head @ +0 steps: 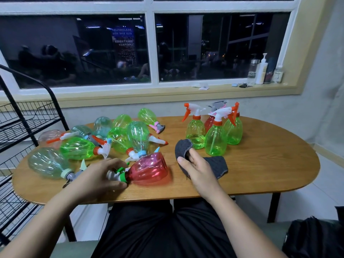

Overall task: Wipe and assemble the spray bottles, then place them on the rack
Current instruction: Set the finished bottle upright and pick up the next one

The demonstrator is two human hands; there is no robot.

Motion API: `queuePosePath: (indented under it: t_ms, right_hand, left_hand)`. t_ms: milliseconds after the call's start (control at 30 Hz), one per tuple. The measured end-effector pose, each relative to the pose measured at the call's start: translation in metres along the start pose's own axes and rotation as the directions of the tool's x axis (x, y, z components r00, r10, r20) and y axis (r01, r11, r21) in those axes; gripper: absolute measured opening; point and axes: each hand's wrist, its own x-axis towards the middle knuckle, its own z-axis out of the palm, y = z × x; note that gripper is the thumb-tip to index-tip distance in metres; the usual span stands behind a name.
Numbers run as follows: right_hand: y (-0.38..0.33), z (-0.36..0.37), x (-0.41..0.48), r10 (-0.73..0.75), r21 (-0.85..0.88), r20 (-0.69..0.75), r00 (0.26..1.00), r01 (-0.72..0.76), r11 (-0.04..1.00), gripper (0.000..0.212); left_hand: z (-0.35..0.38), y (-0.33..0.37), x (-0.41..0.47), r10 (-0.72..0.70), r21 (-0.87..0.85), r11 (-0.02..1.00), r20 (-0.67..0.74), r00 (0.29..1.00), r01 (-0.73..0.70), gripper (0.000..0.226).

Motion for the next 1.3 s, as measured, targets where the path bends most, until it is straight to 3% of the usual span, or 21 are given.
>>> queuePosePath:
  t_ms: [100,300,467,567,700,833,967,1167,1233,1300]
  right_hand:
    - [0.001,-0.001,0.0,0.0,0.023,0.003,1.0,0.0,1.0,0.029]
    - [0.0,-0.003,0.0,0.023,0.04,0.004,1.0,-0.023,0.999,0.011]
    - [-0.002,-0.005,0.0,0.054,0.091,0.016,0.998,-0.055,0.994,0.013]
    - [-0.001,-0.006,0.0,0.04,0.095,0.02,0.999,-0.042,0.995,0.029]
    - [-0.001,-0.008,-0.001,0.069,0.144,0.033,0.997,-0.073,0.987,0.021]
    - [-0.006,-0.008,-0.003,0.05,0.124,0.017,0.999,-0.051,0.991,0.023]
    - [-0.007,-0.007,-0.004,0.026,0.101,0.024,0.999,-0.029,0.995,0.019]
    - [-0.011,-0.007,-0.004,0.005,0.114,-0.03,1.0,-0.002,0.994,0.031]
    - [-0.016,-0.004,-0.006,-0.019,0.17,-0.073,0.997,0.031,0.985,0.023]
    - [-0.016,-0.003,-0.006,-0.014,0.227,-0.1,0.995,0.036,0.973,0.032]
  left_hand:
    - [-0.006,0.006,0.004,0.018,0.027,0.999,-0.017,1.0,-0.017,0.034]
    - [-0.025,0.028,0.012,0.055,0.014,0.998,-0.184,0.981,-0.054,0.041]
    - [-0.032,0.065,0.023,0.128,-0.05,0.987,-0.302,0.944,-0.15,0.049]
    - [-0.023,0.089,0.027,0.125,-0.184,0.961,-0.381,0.916,-0.208,0.069]
    - [0.005,0.115,0.024,0.008,-0.484,0.851,-0.377,0.926,-0.205,0.084]
    - [0.037,0.125,0.023,-0.086,-0.621,0.758,-0.396,0.914,-0.198,0.096]
    - [0.064,0.128,0.034,-0.129,-0.635,0.76,-0.361,0.923,-0.142,0.108]
    - [0.088,0.127,0.042,-0.063,-0.552,0.816,-0.376,0.925,-0.169,0.08]
    - [0.093,0.127,0.042,-0.027,-0.559,0.807,-0.355,0.935,-0.189,0.079]
    - [0.098,0.128,0.042,-0.014,-0.599,0.777,-0.324,0.946,-0.194,0.082]
